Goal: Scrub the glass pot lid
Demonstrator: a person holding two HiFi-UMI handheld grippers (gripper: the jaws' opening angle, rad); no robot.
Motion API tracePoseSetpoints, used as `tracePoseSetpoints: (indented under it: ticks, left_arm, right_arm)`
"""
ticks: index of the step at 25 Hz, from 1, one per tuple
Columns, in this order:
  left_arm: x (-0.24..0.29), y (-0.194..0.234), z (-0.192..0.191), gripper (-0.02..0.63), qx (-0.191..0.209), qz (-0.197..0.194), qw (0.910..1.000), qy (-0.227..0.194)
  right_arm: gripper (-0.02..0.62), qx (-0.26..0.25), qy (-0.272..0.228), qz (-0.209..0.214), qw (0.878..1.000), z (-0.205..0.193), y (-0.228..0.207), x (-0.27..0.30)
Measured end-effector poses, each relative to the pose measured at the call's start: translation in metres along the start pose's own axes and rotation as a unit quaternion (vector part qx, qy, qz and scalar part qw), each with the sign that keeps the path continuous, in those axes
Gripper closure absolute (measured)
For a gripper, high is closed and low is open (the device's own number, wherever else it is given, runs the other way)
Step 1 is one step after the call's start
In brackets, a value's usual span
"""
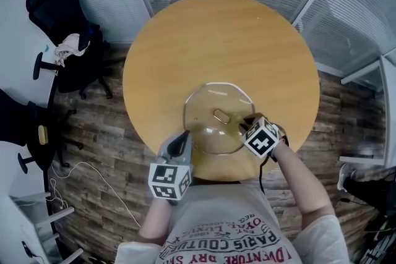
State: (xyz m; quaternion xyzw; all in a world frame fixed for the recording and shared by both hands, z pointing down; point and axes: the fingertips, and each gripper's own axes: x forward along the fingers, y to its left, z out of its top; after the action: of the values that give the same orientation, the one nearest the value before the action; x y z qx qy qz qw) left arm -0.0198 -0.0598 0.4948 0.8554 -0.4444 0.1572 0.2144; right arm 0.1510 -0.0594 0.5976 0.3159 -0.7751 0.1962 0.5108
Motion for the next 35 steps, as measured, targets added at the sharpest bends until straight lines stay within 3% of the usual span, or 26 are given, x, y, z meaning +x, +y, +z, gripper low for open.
tracePoseSetpoints:
  ticks: [5,15,29,35]
  left_arm:
    - [0.024,0.002,0.005,0.598,0.006,-0.009,0.9998,0.015]
    - [0.049,0.020,0.004,0.598,0.005,-0.007,0.9991,0.041]
    - [0.059,0.028,0.001,0.598,-0.005,-0.003,0.9986,0.052]
    - [0.058,0.017,0.002,0.598,-0.002,-0.003,0.9988,0.049]
  right_arm:
    - [0.529,-0.044,-0.032,-0.056,0.997,0.025,-0.054,0.015]
    - [0.528,-0.138,-0.017,-0.055,0.989,0.045,-0.108,0.077]
    - [0.528,-0.155,-0.001,-0.007,0.988,0.019,-0.099,0.087]
    - [0.528,-0.154,0.008,-0.028,0.988,0.002,-0.092,0.081]
